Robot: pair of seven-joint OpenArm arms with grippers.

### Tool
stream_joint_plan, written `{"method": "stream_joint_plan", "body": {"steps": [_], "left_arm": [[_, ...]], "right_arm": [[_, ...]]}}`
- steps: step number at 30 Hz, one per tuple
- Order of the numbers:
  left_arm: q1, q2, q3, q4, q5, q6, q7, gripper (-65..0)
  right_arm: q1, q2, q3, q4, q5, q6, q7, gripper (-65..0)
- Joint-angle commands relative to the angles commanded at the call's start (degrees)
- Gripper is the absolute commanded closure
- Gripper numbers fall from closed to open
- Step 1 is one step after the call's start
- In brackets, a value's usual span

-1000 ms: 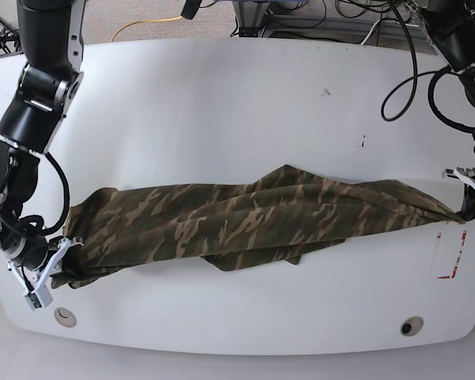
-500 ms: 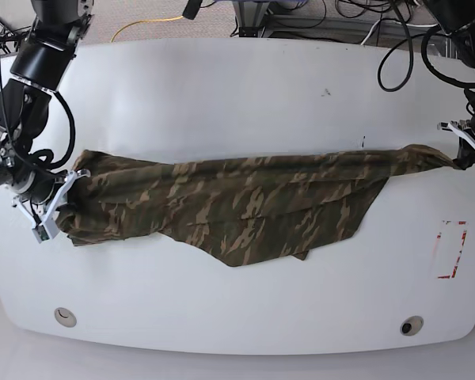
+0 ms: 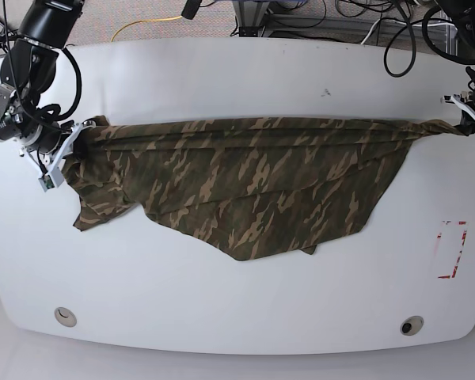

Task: Fold the T-shirt properly
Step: 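Lay the shirt down and regrasp its edge with both grippers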

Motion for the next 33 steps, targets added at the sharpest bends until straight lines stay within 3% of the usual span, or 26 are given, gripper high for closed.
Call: {"method": "stream_joint_plan", "body": {"steps": [12,16,17,19,22,28,33], "left_arm": [[4.13,-1.14,-0.62,-2.46,-0.18,0.00,0.09,-1.7],[4.84,-1.14,-0.62,-0.97,-0.97,0.00,0.70,-19.0],[4.84,-1.14,-0.62,-0.79,-2.02,0.00,2.02,-26.5],[4.92,-1.32,-0.62,-0.79,-3.96,0.00,5.10,-35.1],[4.92,-3.16,-0.18,-0.79,-6.86,0.00,8.09,-34.9],[4.66,-3.52,-0.18,-0.70,-14.51,0.00,10.90,-34.4],[4.57,-5.10,0.09,5.63,-23.56,0.00,18.99,-34.4]], "right_arm": [[-4.66,-1.32,1.05,0.09,0.00,0.00,0.09,0.0],[-4.31,-1.85,0.97,0.09,0.00,0.00,0.09,0.0],[-4.31,-2.02,0.88,0.09,0.00,0.00,0.09,0.0],[-4.22,-2.11,0.88,0.09,0.00,0.00,0.09,0.0],[-4.04,-2.20,0.79,0.09,0.00,0.00,0.09,0.0],[-2.99,-3.78,0.79,0.09,0.00,0.00,0.09,0.0],[-2.90,-3.78,0.79,0.09,0.00,0.00,0.09,0.0]]}}
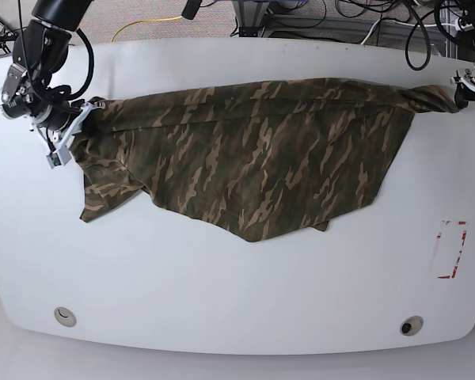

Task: Fold the T-shirt properly
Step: 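Lay the shirt down and regrasp its edge with both grippers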

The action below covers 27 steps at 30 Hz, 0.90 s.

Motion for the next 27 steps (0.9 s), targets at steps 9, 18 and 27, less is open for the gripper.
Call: {"method": "stream_joint_plan", "body": {"steps": [9,18,27], "left_arm": [[-0.18,-2.73,4.66,9.14,-11.78,0.00,7.82,-34.4],[-13.89,-2.46,11.87,1.93,-8.35,0.00,7.74,-34.4],[-30.77,4.40,17.49,-16.53,2.64,0.00,6.33,-34.4]], "right_arm": [[1.14,-0.44,0.00,0.00,0.00,0.00,0.00,0.0],[1.76,-0.44,0.09,0.00,0.00,0.00,0.00,0.0],[2.02,-0.44,0.09,0.00,0.00,0.00,0.00,0.0]]}}
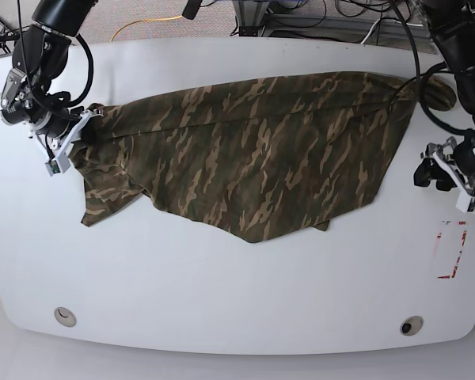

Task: Fold the T-shirt properly
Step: 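Lay the shirt down and regrasp its edge with both grippers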

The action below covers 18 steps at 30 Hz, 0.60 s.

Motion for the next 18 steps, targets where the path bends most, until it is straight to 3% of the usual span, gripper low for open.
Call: {"method": "stream_joint_plan", "body": {"steps": [5,11,18], "left_arm": [[-2.99,4.22,3.08,-6.24,6.42,0.00,-6.59,-34.6],[-5.27,5.98,9.41,-12.57,6.51,0.00,-9.93,-34.6],[-6.07,8.00,10.37,-19.69,6.51,0.00,-12.22,-34.6]], "right_arm": [[0.79,-0.09,0.18,0.00,0.00,0.00,0.00,0.0],[1.05,-0.09,0.18,-0.09,0.00,0.00,0.00,0.0],[1.14,-0.09,0.26,-0.09,0.00,0.00,0.00,0.0]]}}
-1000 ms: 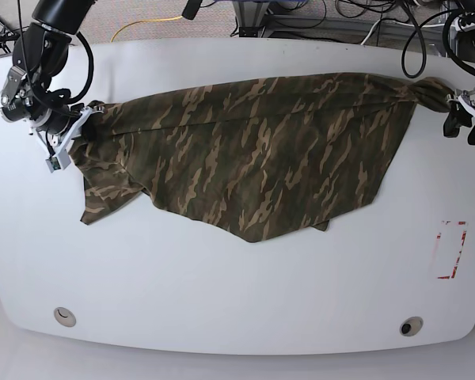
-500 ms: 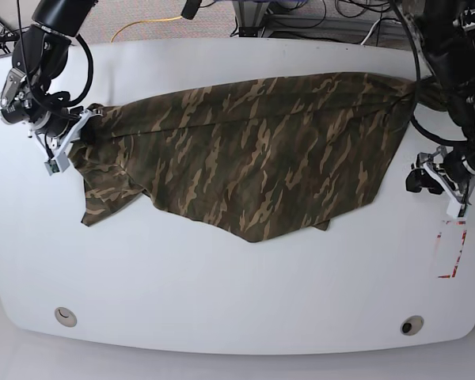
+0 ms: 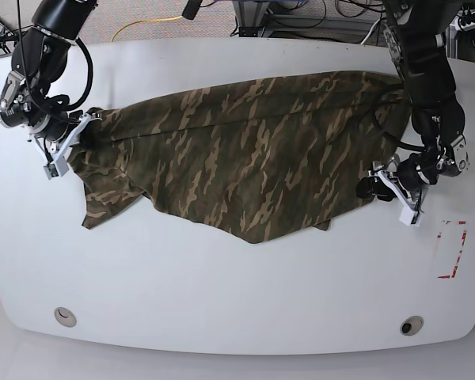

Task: Fold the T-shirt properly
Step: 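Lay the shirt down and regrasp its edge with both grippers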

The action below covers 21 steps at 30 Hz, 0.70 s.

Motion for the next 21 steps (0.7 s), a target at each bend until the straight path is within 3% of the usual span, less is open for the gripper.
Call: {"method": "stream_joint_plan", "body": {"steps": [6,9,12,13,19,21], "left_arm": [[0.00,2.55,0.09,1.76,0.35,0.00,1.41,-33.1],[-0.53,4.04,0.18,1.76,0.53,0.00,1.49,-20.6],[-1.14,4.57,0.18,1.49,0.53,0.00,1.14,-3.3],[-1.14,4.57,0.09,1.49,0.53,0.00,0.97,-1.3],[-0.35,4.04,-0.18,1.85,0.44,0.00,-2.29,-1.0],[-0.09,2.55,-0.35,1.85,0.00,0.00,-2.20,-1.0]], "right_arm": [[0.00,0.00,-0.09,-0.09,0.00,0.00,0.00,0.0],[0.00,0.00,-0.18,0.00,0.00,0.00,0.00,0.0],[0.00,0.00,-0.09,0.00,0.00,0.00,0.00,0.0],[0.00,0.00,-0.09,0.00,0.00,0.00,0.00,0.0],[0.00,0.00,0.09,0.00,0.35,0.00,0.00,0.0],[0.00,-0.09,0.35,-0.09,0.35,0.00,0.00,0.0]]}}
